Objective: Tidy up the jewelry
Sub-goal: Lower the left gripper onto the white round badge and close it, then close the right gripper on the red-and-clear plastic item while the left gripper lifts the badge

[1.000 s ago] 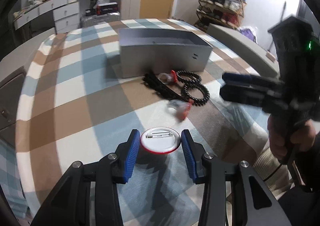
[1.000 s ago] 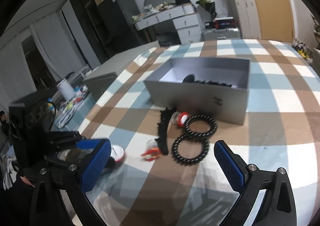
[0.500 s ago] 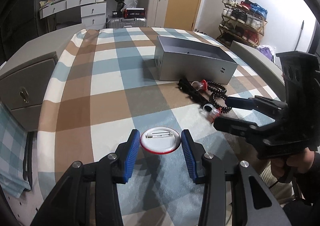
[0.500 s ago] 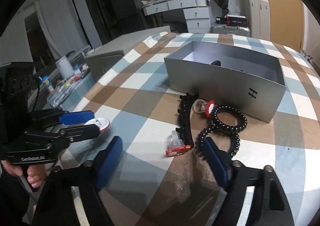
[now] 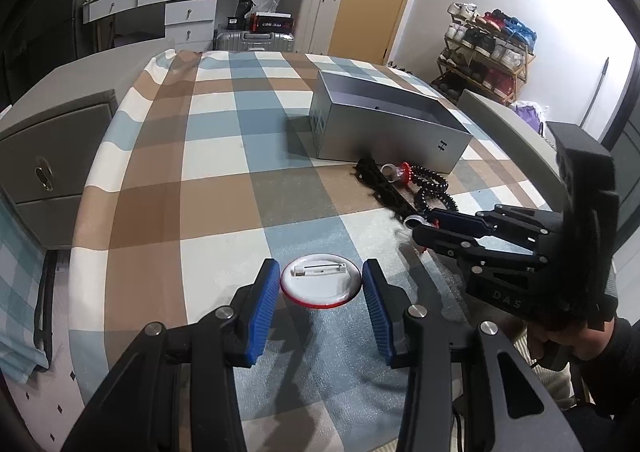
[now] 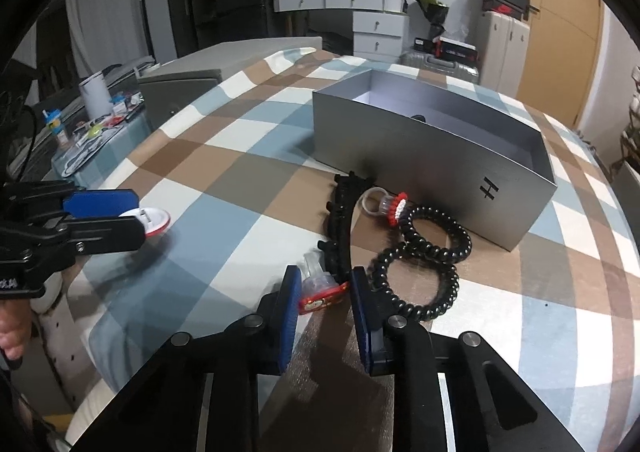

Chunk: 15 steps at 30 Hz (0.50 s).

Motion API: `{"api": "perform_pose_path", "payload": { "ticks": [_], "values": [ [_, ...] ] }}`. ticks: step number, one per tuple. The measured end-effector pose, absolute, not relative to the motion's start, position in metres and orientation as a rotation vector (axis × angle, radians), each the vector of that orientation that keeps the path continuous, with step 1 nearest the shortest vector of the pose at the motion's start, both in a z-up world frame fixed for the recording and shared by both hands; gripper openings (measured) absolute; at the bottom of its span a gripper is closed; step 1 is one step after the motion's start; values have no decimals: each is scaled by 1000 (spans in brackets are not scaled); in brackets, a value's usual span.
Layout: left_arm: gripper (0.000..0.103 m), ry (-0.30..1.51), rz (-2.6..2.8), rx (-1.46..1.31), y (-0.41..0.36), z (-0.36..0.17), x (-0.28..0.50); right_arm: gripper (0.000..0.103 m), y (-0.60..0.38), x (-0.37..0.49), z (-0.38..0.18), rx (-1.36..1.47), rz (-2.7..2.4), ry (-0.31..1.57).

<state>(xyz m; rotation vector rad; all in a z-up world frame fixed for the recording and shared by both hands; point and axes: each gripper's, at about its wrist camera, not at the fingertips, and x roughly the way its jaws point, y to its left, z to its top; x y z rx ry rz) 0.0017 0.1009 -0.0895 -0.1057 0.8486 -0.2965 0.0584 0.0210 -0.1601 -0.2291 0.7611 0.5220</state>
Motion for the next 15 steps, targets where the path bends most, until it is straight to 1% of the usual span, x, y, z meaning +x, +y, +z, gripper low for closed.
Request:
{"api": "perform_pose_path", "payload": {
  "ticks": [15],
  "values": [
    [37, 833, -273, -86, 88, -76, 2, 23, -12, 56, -133, -27, 614, 721]
  ]
}}
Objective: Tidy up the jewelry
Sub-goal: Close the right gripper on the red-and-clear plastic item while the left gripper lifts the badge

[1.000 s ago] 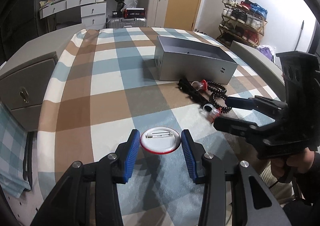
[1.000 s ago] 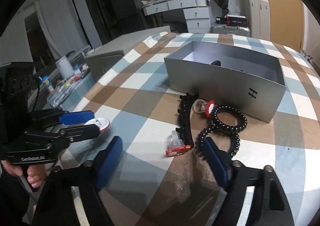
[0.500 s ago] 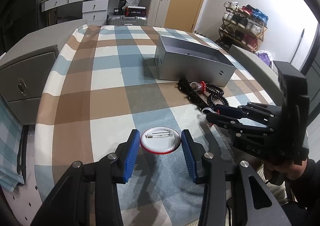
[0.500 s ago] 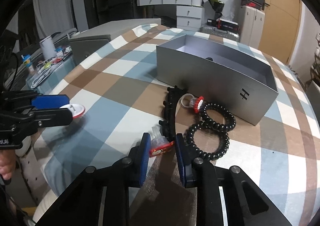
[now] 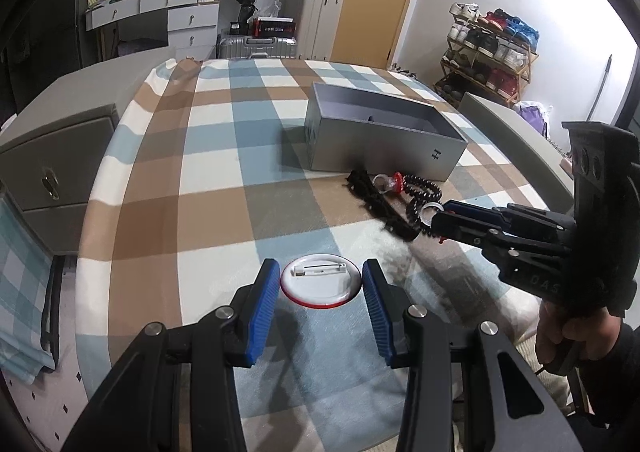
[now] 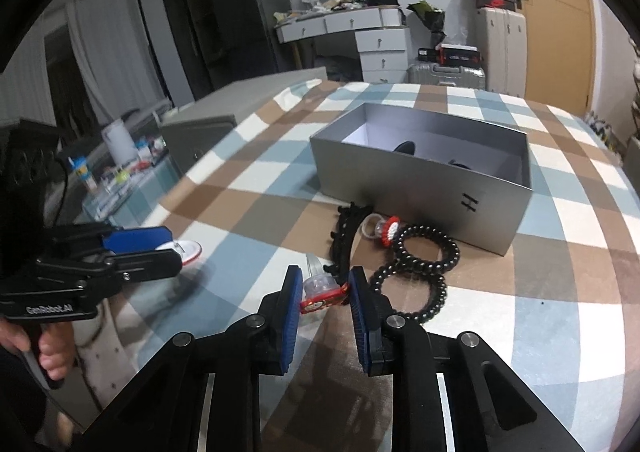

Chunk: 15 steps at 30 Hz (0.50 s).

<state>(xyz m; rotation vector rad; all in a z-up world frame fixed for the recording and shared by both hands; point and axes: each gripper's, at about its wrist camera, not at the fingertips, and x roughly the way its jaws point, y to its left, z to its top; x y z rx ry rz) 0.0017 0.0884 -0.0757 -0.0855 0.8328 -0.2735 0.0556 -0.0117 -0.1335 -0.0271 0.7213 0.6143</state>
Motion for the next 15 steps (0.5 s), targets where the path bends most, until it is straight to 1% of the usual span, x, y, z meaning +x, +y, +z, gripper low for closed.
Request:
{"api": "perform_pose_path", "payload": {
  "ticks": [10, 15],
  "values": [
    [37, 745, -284, -65, 67, -50, 25, 23, -55, 63, -102, 68, 610, 634],
    [37, 688, -297, -50, 54, -39, 49, 23, -73, 82, -90, 124, 615, 625]
  ]
}}
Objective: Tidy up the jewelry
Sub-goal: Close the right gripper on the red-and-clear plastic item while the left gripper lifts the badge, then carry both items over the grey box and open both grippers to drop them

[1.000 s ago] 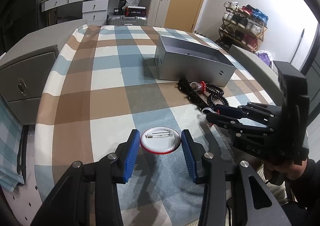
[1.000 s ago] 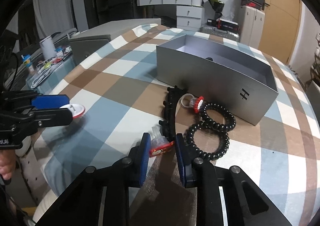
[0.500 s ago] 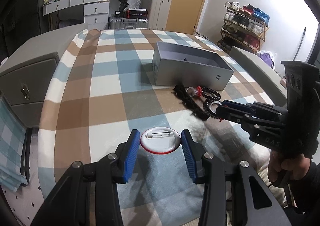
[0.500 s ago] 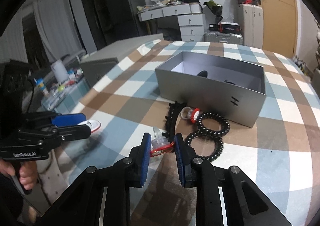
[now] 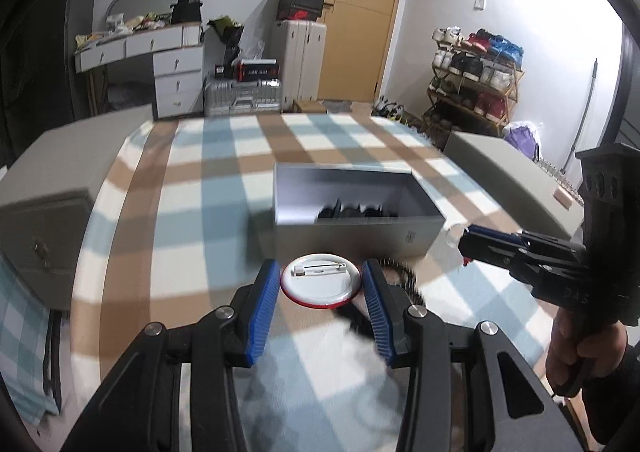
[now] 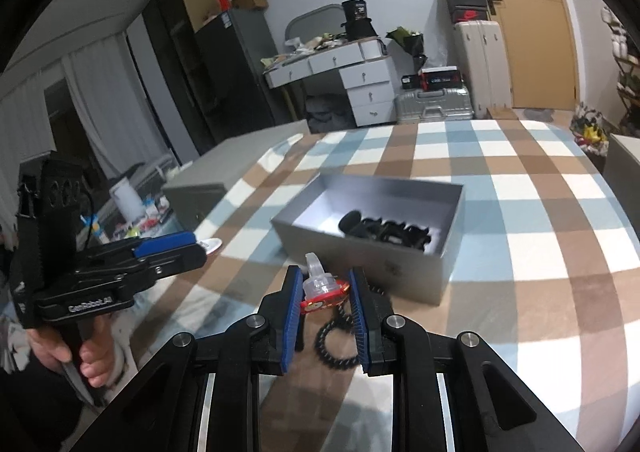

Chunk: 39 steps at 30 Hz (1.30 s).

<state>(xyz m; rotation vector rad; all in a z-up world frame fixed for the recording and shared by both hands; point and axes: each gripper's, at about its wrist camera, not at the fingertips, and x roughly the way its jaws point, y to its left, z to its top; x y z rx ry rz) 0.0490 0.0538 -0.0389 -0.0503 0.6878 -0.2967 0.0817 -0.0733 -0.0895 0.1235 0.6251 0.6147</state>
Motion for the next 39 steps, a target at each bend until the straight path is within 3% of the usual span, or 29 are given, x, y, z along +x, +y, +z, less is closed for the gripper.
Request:
{"api": "perform_pose_path", "payload": {
  "ticks": [21, 39],
  "values": [
    [37, 672, -341, -78, 20, -30, 121, 23, -72, 159, -66, 169, 672, 602],
    [37, 759, -360, -116, 17, -54, 155, 23, -68, 200, -97, 180, 650, 692]
  ]
}}
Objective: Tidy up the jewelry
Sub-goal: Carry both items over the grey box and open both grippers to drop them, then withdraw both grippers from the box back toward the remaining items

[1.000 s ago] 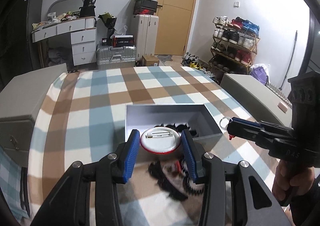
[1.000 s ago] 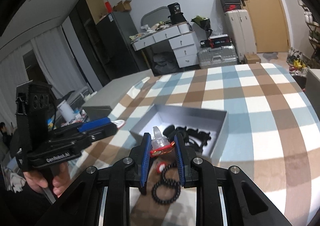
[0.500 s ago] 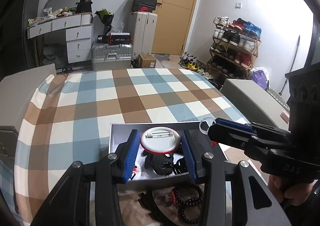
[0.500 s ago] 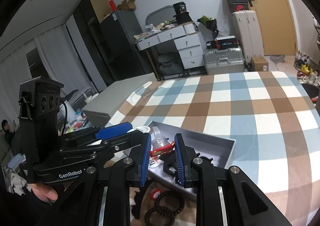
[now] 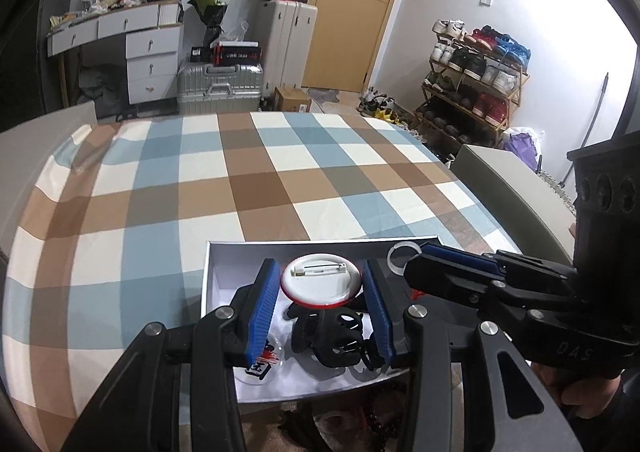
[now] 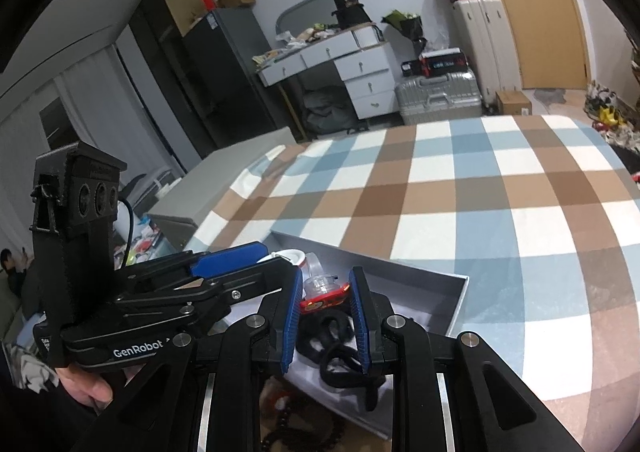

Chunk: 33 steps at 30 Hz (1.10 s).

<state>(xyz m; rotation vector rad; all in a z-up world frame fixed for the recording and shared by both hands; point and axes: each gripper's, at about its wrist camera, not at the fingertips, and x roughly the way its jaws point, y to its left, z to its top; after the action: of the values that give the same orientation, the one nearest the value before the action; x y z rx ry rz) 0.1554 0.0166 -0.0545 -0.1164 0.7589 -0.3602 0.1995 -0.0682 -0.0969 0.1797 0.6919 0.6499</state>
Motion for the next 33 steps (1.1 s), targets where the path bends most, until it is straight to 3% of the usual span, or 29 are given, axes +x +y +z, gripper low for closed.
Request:
{"api": "perform_pose_path", "payload": {
  "ticks": [8, 9, 11, 13, 15, 18, 23, 29, 33],
  "values": [
    [38, 784, -414, -151, 15, -60, 160, 25, -70, 212, -107, 197, 636, 726],
    [42, 801, -413, -148, 14, -61, 160, 26, -71, 213, -107, 204, 631, 723],
    [47, 830, -405, -157, 14, -63, 163, 38, -74, 213, -107, 217, 633, 722],
    [49, 833, -427, -179, 16, -61, 160, 44, -78, 210, -107, 229, 633, 712],
    [64, 826, -414, -175, 17, -58, 156, 44, -85, 203, -104, 245, 637, 694],
    [65, 784, -380, -158, 19, -51, 144, 50, -92, 191, -97, 237, 621, 660],
    [66, 768, -339, -144, 21, -47, 134, 74, -98, 171, -81, 220, 601, 596],
    [67, 741, -305, -142, 26, -38, 123, 88, -98, 151, -67, 207, 592, 552],
    [77, 710, -288, -134, 28, -31, 113, 90, -95, 140, -65, 216, 606, 542]
  ]
}}
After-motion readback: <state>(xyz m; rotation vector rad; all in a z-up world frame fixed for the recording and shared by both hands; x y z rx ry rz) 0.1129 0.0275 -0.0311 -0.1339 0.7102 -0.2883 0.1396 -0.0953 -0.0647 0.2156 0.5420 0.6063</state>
